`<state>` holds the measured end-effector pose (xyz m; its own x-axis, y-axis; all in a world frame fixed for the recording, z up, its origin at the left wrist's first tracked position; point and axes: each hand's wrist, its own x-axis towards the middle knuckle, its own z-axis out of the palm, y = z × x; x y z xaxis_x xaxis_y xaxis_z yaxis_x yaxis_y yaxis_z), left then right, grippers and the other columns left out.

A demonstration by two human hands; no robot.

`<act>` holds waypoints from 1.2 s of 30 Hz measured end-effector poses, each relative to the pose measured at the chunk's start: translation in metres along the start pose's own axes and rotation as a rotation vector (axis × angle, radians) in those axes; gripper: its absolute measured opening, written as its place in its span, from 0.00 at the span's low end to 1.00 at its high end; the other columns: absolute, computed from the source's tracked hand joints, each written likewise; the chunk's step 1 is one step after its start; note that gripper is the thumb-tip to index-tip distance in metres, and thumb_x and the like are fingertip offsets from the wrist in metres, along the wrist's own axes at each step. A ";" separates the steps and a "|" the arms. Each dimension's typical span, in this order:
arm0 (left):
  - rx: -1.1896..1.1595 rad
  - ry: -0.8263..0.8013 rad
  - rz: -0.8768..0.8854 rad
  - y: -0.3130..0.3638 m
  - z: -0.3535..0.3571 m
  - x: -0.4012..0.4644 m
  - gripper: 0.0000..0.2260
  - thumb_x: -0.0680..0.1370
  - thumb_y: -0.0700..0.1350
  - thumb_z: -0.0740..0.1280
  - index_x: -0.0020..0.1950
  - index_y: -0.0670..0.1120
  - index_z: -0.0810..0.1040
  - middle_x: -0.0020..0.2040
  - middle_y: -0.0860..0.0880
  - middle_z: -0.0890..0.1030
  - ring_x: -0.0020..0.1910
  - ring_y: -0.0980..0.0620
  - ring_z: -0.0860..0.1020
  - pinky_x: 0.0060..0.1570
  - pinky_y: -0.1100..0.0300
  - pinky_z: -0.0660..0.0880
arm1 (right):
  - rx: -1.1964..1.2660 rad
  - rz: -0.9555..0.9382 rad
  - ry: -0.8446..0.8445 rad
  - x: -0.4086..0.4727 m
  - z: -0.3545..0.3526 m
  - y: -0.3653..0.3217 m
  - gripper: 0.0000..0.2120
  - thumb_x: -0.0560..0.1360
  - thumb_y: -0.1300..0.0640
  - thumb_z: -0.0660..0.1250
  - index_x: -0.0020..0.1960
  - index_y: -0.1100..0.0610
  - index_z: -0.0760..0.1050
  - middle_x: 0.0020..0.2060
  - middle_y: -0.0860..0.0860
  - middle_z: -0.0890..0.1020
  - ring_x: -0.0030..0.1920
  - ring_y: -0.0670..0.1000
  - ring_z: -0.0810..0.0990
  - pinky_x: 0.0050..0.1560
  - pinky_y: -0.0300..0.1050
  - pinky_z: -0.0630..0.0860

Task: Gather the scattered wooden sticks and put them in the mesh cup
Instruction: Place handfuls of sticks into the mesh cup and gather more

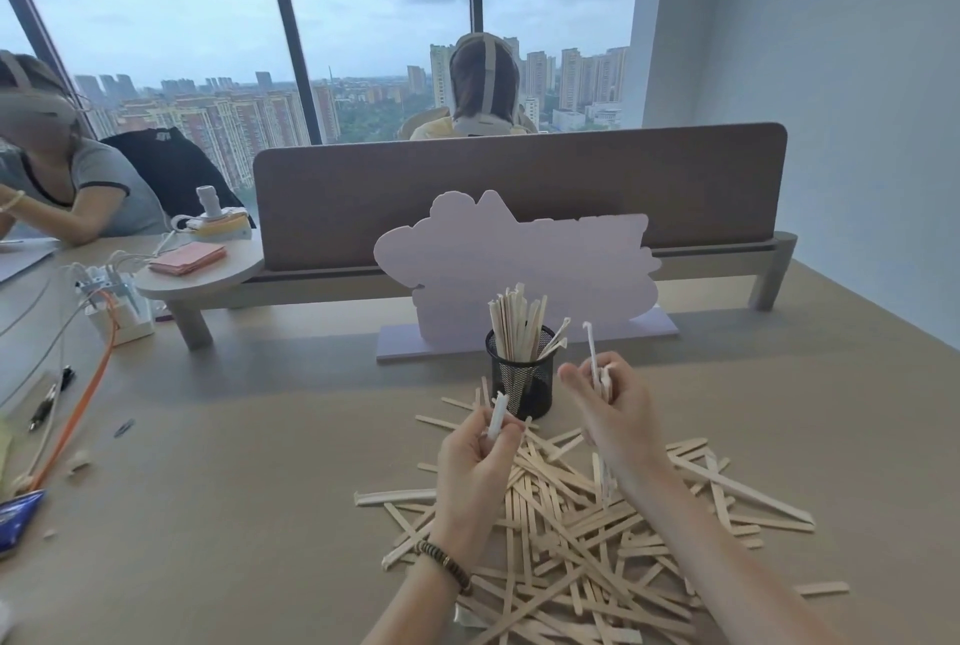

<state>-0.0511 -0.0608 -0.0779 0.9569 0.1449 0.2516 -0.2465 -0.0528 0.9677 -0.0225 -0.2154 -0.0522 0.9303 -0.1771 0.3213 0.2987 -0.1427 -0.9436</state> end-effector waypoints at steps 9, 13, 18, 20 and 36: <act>-0.074 0.015 -0.020 0.003 -0.001 0.003 0.20 0.80 0.41 0.65 0.30 0.42 0.64 0.25 0.52 0.60 0.24 0.56 0.57 0.24 0.64 0.55 | 0.121 0.009 0.059 0.007 0.000 -0.006 0.33 0.69 0.34 0.71 0.33 0.62 0.61 0.25 0.55 0.63 0.26 0.51 0.59 0.28 0.45 0.60; -0.105 -0.036 -0.023 0.000 -0.001 0.001 0.22 0.77 0.46 0.68 0.30 0.39 0.61 0.25 0.51 0.60 0.23 0.55 0.56 0.24 0.64 0.55 | 0.142 -0.055 -0.023 0.013 -0.004 -0.026 0.36 0.75 0.38 0.67 0.33 0.70 0.59 0.24 0.57 0.63 0.21 0.49 0.58 0.24 0.40 0.56; -0.119 -0.070 -0.018 0.002 -0.002 0.001 0.19 0.72 0.51 0.68 0.28 0.47 0.63 0.25 0.50 0.60 0.23 0.54 0.56 0.24 0.63 0.54 | 0.091 -0.091 -0.108 0.016 -0.003 -0.043 0.33 0.78 0.44 0.67 0.34 0.72 0.62 0.23 0.55 0.62 0.21 0.50 0.58 0.23 0.39 0.56; -0.123 -0.075 -0.017 0.001 -0.002 0.000 0.18 0.70 0.52 0.68 0.28 0.47 0.62 0.25 0.48 0.60 0.23 0.54 0.56 0.25 0.62 0.54 | 0.035 -0.104 -0.076 0.010 0.005 -0.039 0.29 0.78 0.48 0.69 0.34 0.71 0.63 0.22 0.53 0.65 0.23 0.50 0.60 0.24 0.41 0.59; -0.101 -0.078 0.003 0.004 -0.003 -0.003 0.19 0.79 0.47 0.67 0.31 0.43 0.68 0.23 0.48 0.64 0.21 0.54 0.59 0.23 0.60 0.56 | -0.042 0.097 -0.017 -0.009 0.026 0.005 0.29 0.75 0.46 0.72 0.30 0.64 0.62 0.23 0.54 0.67 0.24 0.49 0.67 0.27 0.42 0.68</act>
<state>-0.0549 -0.0585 -0.0748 0.9642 0.0676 0.2564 -0.2598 0.0472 0.9645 -0.0238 -0.1896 -0.0621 0.9578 -0.1758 0.2274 0.1986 -0.1668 -0.9658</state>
